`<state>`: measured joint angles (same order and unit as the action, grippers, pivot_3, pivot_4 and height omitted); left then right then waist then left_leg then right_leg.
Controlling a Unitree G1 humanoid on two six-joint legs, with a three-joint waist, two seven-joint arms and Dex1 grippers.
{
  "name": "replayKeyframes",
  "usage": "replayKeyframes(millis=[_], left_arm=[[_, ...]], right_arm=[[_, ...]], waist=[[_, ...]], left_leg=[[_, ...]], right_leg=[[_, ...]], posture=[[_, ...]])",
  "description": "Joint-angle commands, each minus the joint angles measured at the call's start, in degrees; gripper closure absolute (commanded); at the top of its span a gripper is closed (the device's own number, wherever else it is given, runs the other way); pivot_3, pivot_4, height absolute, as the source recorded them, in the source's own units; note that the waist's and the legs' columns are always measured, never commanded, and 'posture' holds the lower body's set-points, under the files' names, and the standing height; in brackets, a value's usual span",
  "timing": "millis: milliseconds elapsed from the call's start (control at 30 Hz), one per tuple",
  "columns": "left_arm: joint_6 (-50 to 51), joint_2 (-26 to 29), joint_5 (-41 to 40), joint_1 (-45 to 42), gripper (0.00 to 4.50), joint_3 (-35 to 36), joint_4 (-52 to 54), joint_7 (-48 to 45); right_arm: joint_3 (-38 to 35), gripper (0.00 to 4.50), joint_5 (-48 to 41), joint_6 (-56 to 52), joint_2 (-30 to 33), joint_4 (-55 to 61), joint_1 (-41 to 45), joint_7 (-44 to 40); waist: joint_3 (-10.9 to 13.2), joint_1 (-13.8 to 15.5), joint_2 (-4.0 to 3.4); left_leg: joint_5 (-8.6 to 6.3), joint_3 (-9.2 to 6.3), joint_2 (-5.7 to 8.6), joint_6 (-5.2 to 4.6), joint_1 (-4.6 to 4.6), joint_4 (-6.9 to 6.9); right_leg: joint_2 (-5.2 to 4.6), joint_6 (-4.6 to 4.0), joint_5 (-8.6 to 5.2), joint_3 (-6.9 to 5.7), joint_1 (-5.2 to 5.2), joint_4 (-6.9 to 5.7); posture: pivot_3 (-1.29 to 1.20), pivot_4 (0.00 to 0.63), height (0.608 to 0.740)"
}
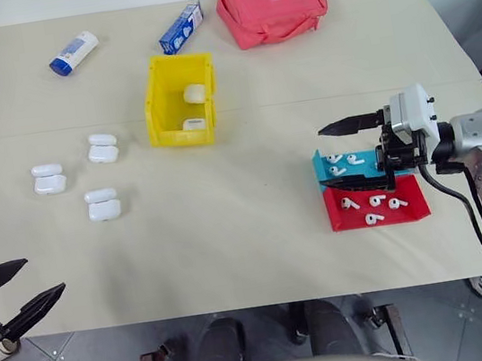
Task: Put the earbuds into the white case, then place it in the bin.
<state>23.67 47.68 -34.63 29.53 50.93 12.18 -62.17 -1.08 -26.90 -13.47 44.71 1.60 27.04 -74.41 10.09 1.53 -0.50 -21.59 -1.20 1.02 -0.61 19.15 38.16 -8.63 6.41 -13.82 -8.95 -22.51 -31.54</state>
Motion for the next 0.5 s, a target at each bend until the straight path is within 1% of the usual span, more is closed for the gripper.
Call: replayKeyframes(millis=[33, 100, 167, 200, 267, 300, 333, 367, 400, 433, 500], left_arm=[[5.4, 0.9, -0.5, -0.8, 0.02, 1.8, 8.1, 6.6], [9.9, 1.5, -0.7, -1.4, 0.02, 1.3, 11.5, 10.4], [20.5, 3.6, -1.4, -3.8, 0.02, -0.4, 16.2, 18.0], [28.9, 5.4, -2.9, -6.6, 0.02, -2.1, 19.0, 22.9], [38.9, 7.3, -4.8, -10.4, 0.02, -3.7, 21.9, 28.1], [42.4, 6.9, -5.3, -14.5, 0.02, -5.4, 23.1, 31.8], [49.9, 7.0, -5.0, -19.5, 0.02, -7.6, 23.9, 35.5], [58.7, 9.0, -5.3, -26.2, 0.02, -12.3, 22.8, 37.9], [64.7, 9.5, -4.7, -33.2, 0.02, -16.6, 21.6, 41.0], [67.9, 9.8, -4.5, -37.7, 0.02, -19.4, 20.3, 43.1], [68.8, 11.6, -7.2, -42.2, 0.02, -23.2, 16.7, 45.9]], right_arm=[[0.4, 0.00, -0.1, 1.3, -1.0, -0.6, 2.4, -1.4], [0.5, 0.00, -0.3, 1.4, -1.3, -0.6, 2.9, -1.9], [0.8, 0.00, -0.5, 1.4, -1.6, -0.4, 3.3, -2.7], [0.9, 0.00, -0.8, 1.4, -1.9, -0.3, 3.7, -3.1], [0.9, 0.00, -1.0, 1.4, -2.3, -0.2, 4.0, -3.5], [1.0, 0.00, -0.9, 1.2, -2.5, -0.4, 4.3, -3.6], [1.2, 0.00, -0.7, 1.0, -2.7, -0.2, 4.2, -3.4], [1.5, 0.00, -0.5, 1.1, -3.0, -0.5, 4.3, -3.6], [1.8, 0.00, -0.4, 1.1, -3.3, -0.7, 4.4, -3.7], [2.0, 0.00, -0.3, 1.5, -3.5, -1.3, 4.6, -4.0], [2.3, 0.00, -0.2, 1.8, -3.7, -1.2, 4.6, -4.2]], waist=[[0.0, 0.0, -0.01], [0.0, 0.0, -0.02], [0.0, 0.0, -0.01], [0.0, -0.1, 0.00], [0.0, -0.1, 0.00], [0.0, -0.2, -0.01], [0.0, -0.2, 0.00], [0.0, 0.0, 0.02], [0.0, 0.0, 0.16], [-0.1, 0.1, 0.28], [-0.1, -0.2, 0.35]], left_leg=[[-0.01, 0.01, -0.03, 0.00, 0.00, 0.00], [0.01, 0.01, -0.04, -0.01, 0.03, -0.01], [0.08, 0.02, -0.09, -0.15, 0.02, -0.02], [0.09, 0.03, -0.09, -0.16, 0.02, -0.02], [0.11, 0.03, -0.05, -0.20, -0.02, -0.01], [0.12, 0.06, -0.04, -0.19, -0.01, 0.01], [0.11, 0.09, -0.04, -0.18, -0.04, 0.01], [0.11, 0.12, 0.02, -0.17, -0.08, 0.01], [0.13, 0.11, 0.07, -0.14, -0.11, 0.02], [0.19, 0.08, 0.09, -0.05, -0.08, 0.03], [0.30, 0.10, 0.12, -0.10, -0.09, 0.00]], right_leg=[[0.01, -0.01, 0.00, 0.04, -0.01, -0.01], [0.04, -0.02, 0.00, 0.16, -0.04, -0.02], [0.08, -0.03, 0.01, 0.23, -0.02, -0.18], [0.12, -0.03, 0.01, 0.23, 0.00, -0.21], [0.17, -0.02, 0.02, 0.28, 0.03, -0.26], [0.19, 0.01, 0.06, 0.34, 0.03, -0.26], [0.18, 0.01, 0.09, 0.40, 0.05, -0.26], [0.18, 0.01, 0.10, 0.47, 0.03, -0.30], [0.19, 0.03, 0.11, 0.48, 0.09, -0.33], [0.21, 0.05, 0.16, 0.46, 0.01, -0.36], [0.23, 0.06, 0.18, 0.50, -0.01, -0.44]], posture=[[0.00, 0.150, 0.740], [0.00, 0.150, 0.740], [0.00, 0.150, 0.740], [0.00, 0.150, 0.740], [0.00, 0.150, 0.740], [0.00, 0.150, 0.740], [0.00, 0.150, 0.740], [0.00, 0.150, 0.740], [0.00, 0.150, 0.740], [0.00, 0.150, 0.740], [0.00, 0.150, 0.740]])
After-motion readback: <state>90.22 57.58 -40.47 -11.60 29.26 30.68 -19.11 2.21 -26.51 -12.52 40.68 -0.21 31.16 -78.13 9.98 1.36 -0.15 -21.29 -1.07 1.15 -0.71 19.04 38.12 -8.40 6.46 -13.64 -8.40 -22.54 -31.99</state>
